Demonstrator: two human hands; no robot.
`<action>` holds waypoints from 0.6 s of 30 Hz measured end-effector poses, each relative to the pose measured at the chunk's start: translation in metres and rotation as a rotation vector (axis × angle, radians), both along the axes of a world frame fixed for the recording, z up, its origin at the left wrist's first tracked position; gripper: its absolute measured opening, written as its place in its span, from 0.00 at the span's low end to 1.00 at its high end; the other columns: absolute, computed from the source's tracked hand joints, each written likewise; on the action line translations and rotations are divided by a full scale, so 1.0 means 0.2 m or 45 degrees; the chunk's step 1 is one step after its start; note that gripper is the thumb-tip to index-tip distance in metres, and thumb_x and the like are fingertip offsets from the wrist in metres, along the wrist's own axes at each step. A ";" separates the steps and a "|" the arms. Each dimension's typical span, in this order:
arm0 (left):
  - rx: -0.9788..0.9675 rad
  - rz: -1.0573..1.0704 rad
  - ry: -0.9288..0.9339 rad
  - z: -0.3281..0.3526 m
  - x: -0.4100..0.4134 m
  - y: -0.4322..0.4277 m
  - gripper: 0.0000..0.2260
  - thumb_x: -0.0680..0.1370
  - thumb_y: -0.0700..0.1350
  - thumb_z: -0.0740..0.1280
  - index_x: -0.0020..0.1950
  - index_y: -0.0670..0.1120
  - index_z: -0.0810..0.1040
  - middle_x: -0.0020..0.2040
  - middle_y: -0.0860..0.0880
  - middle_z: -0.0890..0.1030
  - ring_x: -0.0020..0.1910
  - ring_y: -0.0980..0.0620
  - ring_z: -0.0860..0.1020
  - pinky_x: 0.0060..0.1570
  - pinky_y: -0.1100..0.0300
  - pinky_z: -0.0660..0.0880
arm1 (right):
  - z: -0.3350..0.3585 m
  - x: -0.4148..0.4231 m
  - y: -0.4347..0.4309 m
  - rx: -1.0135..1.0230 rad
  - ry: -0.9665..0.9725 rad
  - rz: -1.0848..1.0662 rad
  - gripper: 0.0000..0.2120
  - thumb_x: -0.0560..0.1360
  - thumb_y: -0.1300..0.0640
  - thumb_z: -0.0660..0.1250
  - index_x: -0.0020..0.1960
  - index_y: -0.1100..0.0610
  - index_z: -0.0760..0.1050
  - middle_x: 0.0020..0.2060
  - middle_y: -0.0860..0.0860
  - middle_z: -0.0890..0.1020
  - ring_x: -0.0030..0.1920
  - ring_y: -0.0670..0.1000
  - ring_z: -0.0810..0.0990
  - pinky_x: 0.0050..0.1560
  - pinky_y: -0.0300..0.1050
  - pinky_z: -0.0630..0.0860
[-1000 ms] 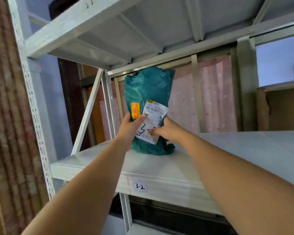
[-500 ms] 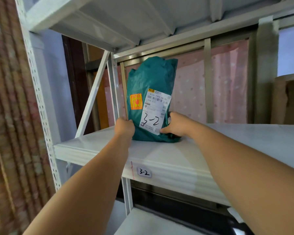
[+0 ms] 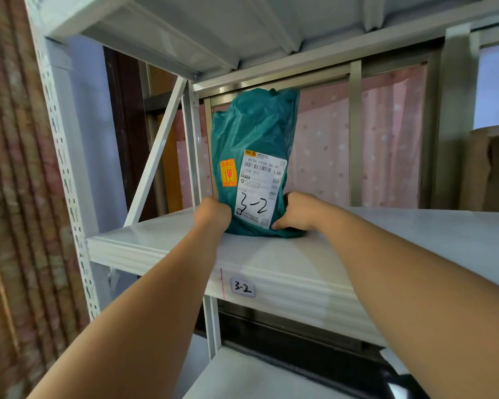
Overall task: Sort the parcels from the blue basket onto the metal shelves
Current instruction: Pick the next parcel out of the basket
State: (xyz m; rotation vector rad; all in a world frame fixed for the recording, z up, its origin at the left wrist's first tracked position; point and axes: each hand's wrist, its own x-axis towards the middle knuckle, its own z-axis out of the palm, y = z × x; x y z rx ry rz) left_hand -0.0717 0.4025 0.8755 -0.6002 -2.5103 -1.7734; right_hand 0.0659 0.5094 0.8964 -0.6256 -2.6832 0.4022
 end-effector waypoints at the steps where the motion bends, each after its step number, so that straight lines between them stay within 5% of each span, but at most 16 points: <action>1: 0.073 0.007 -0.016 0.00 0.01 0.00 0.15 0.78 0.36 0.54 0.62 0.38 0.72 0.55 0.40 0.76 0.53 0.41 0.75 0.53 0.48 0.78 | 0.00 0.00 0.00 0.009 0.012 0.012 0.26 0.70 0.53 0.74 0.65 0.58 0.72 0.59 0.55 0.79 0.56 0.56 0.77 0.52 0.42 0.73; 8: 0.186 -0.035 -0.021 0.03 0.05 -0.01 0.31 0.80 0.63 0.43 0.69 0.43 0.69 0.62 0.41 0.76 0.61 0.41 0.74 0.63 0.45 0.70 | 0.00 -0.02 0.01 -0.112 0.108 0.054 0.47 0.63 0.56 0.78 0.74 0.57 0.55 0.63 0.54 0.75 0.59 0.56 0.75 0.61 0.49 0.73; 12: 0.169 -0.019 -0.023 0.02 0.05 0.00 0.33 0.79 0.65 0.43 0.71 0.43 0.66 0.65 0.41 0.74 0.62 0.41 0.73 0.64 0.45 0.69 | 0.01 0.00 0.03 -0.289 0.195 0.065 0.51 0.65 0.54 0.79 0.76 0.55 0.50 0.68 0.51 0.72 0.65 0.54 0.71 0.61 0.42 0.68; 18: 0.160 -0.019 -0.002 0.01 0.03 0.00 0.32 0.80 0.63 0.44 0.72 0.42 0.64 0.65 0.42 0.73 0.61 0.43 0.72 0.60 0.49 0.70 | 0.02 0.03 0.01 -0.501 0.492 0.035 0.47 0.68 0.49 0.77 0.76 0.54 0.51 0.70 0.51 0.69 0.67 0.55 0.70 0.57 0.45 0.68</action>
